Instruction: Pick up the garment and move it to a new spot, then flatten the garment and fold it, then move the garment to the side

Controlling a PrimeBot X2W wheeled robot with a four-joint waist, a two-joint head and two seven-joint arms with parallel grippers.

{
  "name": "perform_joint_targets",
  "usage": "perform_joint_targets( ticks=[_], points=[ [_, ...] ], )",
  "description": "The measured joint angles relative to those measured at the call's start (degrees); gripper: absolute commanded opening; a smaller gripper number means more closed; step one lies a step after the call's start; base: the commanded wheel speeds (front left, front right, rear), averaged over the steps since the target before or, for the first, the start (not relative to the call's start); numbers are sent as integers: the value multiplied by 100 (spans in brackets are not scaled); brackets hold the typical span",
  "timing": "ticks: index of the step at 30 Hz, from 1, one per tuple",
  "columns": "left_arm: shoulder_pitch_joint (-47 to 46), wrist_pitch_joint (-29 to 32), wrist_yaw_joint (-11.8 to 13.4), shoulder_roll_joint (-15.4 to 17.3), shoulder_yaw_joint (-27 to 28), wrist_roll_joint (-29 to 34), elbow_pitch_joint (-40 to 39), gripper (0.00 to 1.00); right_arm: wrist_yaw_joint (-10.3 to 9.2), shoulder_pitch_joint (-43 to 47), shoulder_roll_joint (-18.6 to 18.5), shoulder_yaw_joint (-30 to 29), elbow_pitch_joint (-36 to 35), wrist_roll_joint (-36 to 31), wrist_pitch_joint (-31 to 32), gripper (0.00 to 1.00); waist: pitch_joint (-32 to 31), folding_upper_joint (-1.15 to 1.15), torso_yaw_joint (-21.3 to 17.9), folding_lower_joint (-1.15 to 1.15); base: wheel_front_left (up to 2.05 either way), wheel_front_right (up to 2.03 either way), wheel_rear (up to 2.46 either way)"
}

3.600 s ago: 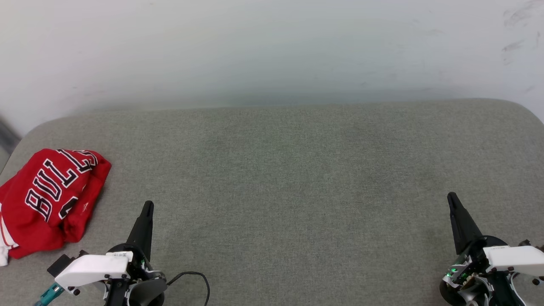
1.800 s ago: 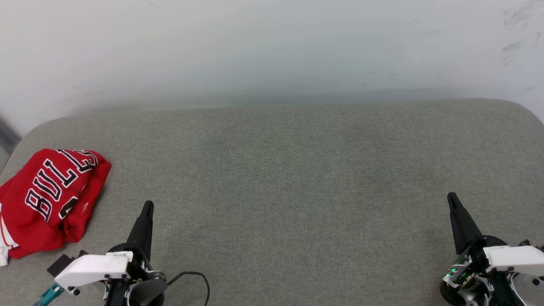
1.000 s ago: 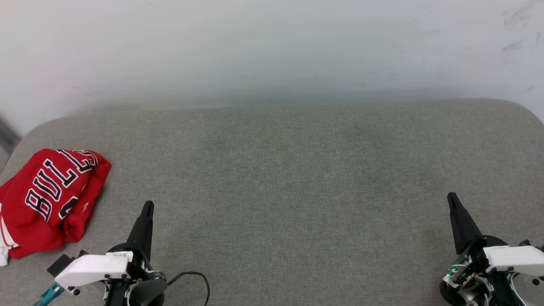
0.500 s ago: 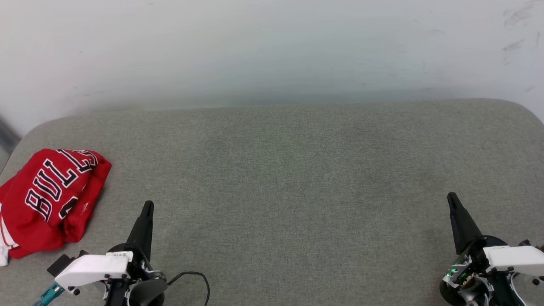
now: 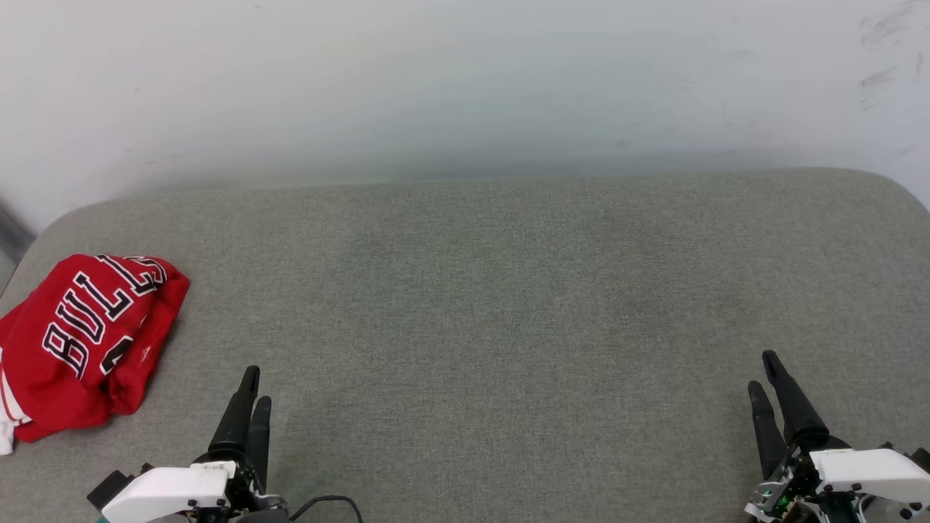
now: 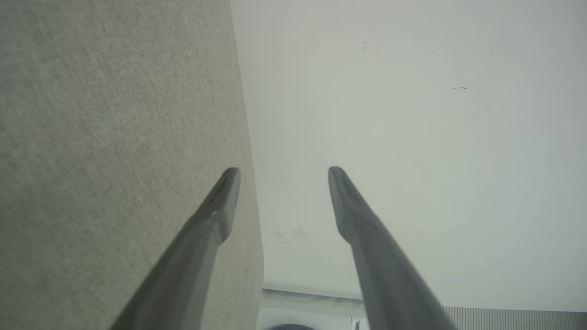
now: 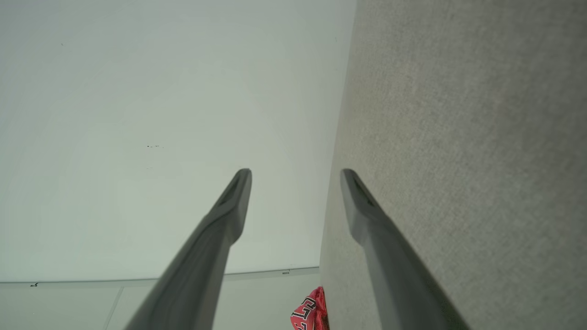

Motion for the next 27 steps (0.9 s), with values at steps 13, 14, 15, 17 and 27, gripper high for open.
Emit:
perform_joint_targets(
  ticks=[13, 14, 15, 17, 27],
  points=[
    [156, -347, 0, 0, 105, 502, -245, 100, 1, 59, 2, 51, -111, -788, -344, 100, 4, 0, -26, 0, 0, 0, 0],
    [164, -377, 0, 0, 135, 550, -260, 100, 0, 61, 2, 48, -133, -873, -360, 100, 5, 0, -28, 0, 0, 0, 0],
    [179, -398, 0, 0, 171, 601, -270, 100, 1, 62, 2, 40, -155, -971, -400, 100, 6, 0, -30, 0, 0, 0, 0],
    [219, -445, 0, 1, 222, 732, -292, 100, 0, 64, 2, 22, -186, -1198, -442, 100, 7, 0, -34, 0, 0, 0, 0],
    [266, -676, 0, 2, 593, 1646, -573, 100, 1, 64, 3, -35, -612, -2773, -658, 100, 19, 0, -47, 0, 0, 0, 0]
  ],
)
